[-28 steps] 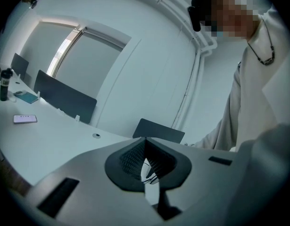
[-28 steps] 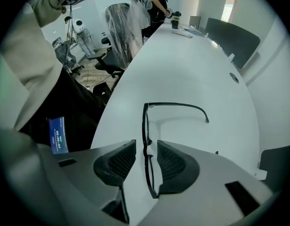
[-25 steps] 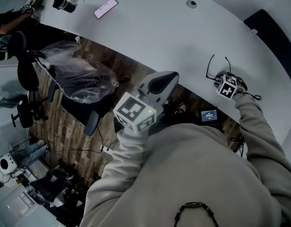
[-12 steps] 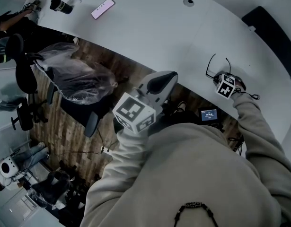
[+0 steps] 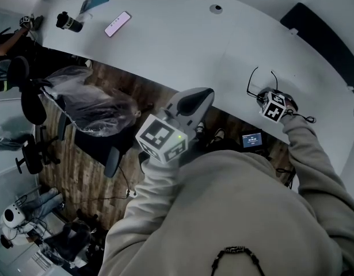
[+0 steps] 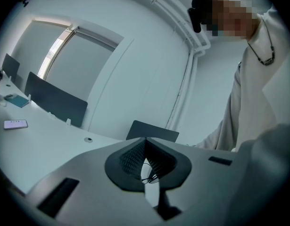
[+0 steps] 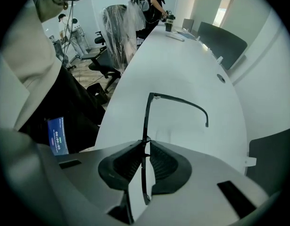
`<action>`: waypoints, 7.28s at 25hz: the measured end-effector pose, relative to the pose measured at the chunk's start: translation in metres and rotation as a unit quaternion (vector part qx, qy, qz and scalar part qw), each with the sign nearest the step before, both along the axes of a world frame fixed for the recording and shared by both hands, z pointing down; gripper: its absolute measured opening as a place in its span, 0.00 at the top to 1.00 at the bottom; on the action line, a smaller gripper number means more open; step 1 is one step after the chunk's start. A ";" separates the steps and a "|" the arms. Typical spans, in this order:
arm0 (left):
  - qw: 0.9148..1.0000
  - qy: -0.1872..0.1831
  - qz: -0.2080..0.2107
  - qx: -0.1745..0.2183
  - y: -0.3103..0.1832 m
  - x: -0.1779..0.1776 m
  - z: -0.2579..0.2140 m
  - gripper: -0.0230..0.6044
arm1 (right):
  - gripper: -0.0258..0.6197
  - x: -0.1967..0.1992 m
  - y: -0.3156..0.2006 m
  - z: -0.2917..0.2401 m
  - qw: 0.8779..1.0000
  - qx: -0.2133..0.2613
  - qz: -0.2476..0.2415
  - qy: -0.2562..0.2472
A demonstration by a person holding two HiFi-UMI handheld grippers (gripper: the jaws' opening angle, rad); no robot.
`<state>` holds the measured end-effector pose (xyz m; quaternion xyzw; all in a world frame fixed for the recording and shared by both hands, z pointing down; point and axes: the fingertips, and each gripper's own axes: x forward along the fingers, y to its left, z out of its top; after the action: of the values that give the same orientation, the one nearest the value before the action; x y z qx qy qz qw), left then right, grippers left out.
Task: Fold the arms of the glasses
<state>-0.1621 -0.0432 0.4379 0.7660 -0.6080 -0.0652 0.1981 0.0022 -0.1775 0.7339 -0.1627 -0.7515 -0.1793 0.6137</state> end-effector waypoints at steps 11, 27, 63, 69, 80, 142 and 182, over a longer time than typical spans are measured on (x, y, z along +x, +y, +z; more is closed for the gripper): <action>0.998 -0.013 0.057 0.024 -0.016 0.029 -0.022 0.96 | 0.86 0.000 -0.005 -0.076 0.992 -0.014 0.082 -0.096; 0.984 -0.050 0.159 0.061 -0.040 0.080 -0.056 0.96 | 0.86 0.028 0.030 -0.202 0.954 -0.032 0.176 -0.241; 0.933 -0.131 0.292 0.167 -0.115 0.125 -0.172 0.96 | 0.86 0.055 0.076 -0.418 0.790 -0.244 0.281 -0.488; 0.919 -0.152 0.319 0.176 -0.120 0.144 -0.179 0.96 | 0.86 0.054 0.094 -0.430 0.774 -0.301 0.270 -0.488; 0.887 -0.232 0.362 0.169 -0.133 0.183 -0.151 0.62 | 0.86 0.044 0.119 -0.455 0.769 -0.342 0.234 -0.487; 0.904 -0.113 0.363 0.196 -0.088 0.194 -0.180 0.93 | 0.86 0.043 0.101 -0.525 0.715 -0.288 0.203 -0.604; 0.877 -0.009 0.449 0.170 -0.090 0.208 -0.152 0.93 | 0.86 0.048 0.040 -0.499 0.723 -0.197 0.246 -0.614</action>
<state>0.0464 -0.1330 0.2854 0.9793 -0.1796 -0.0645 0.0668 0.0507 -0.1373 0.2352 0.0566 -0.9960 0.0695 -0.0054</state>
